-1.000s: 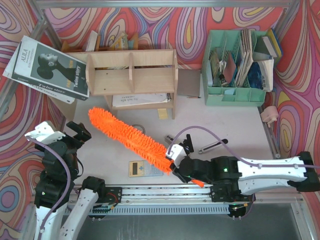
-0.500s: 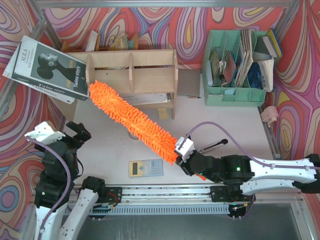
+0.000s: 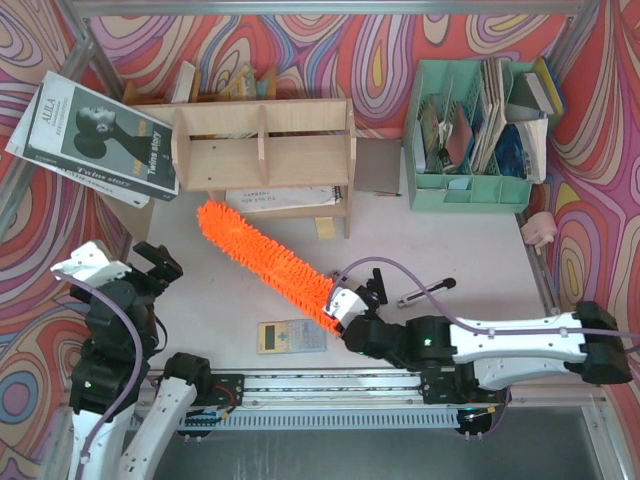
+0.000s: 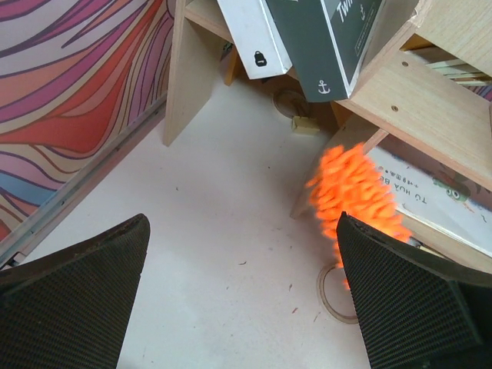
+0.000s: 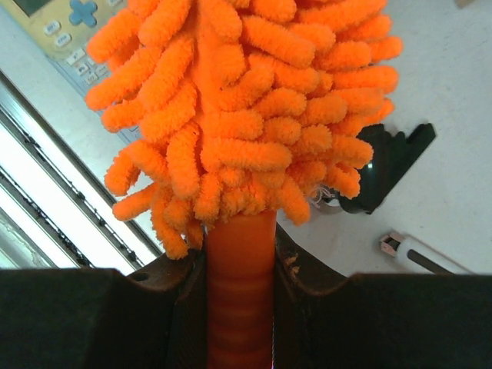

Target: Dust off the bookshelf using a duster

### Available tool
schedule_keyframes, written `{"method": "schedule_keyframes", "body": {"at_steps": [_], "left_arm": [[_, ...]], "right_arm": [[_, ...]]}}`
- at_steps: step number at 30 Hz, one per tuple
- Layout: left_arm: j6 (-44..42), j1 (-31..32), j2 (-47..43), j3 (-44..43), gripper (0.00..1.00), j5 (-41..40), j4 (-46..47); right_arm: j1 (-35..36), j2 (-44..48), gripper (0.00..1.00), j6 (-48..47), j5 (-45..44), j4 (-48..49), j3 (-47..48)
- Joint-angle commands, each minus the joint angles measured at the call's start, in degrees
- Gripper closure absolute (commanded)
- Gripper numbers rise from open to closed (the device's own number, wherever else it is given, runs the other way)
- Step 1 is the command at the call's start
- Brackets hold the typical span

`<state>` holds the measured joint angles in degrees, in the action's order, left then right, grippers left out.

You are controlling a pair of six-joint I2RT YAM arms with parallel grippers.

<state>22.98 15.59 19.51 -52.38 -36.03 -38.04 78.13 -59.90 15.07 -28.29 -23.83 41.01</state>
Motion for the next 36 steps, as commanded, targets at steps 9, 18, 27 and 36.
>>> {"method": "schedule_keyframes", "body": {"at_steps": [9, 18, 27, 36], "left_arm": [[0.6, -0.3, -0.3, 0.7, 0.01, -0.7, -0.2], [0.6, -0.3, -0.3, 0.7, 0.01, -0.5, -0.2], [0.6, -0.3, -0.6, 0.7, 0.02, -0.8, -0.2], [0.6, -0.3, -0.3, 0.7, 0.02, -0.6, -0.2]], "right_arm": [[-3.2, -8.3, 1.0, 6.0, 4.0, 3.2, -0.8], [-3.4, -4.1, 1.0, 2.2, 3.2, 1.6, 6.2], [-3.3, 2.3, 1.0, 2.0, 3.5, 2.3, 6.0], [-3.4, -2.2, 1.0, 5.0, 6.0, 4.6, -0.1]]}}
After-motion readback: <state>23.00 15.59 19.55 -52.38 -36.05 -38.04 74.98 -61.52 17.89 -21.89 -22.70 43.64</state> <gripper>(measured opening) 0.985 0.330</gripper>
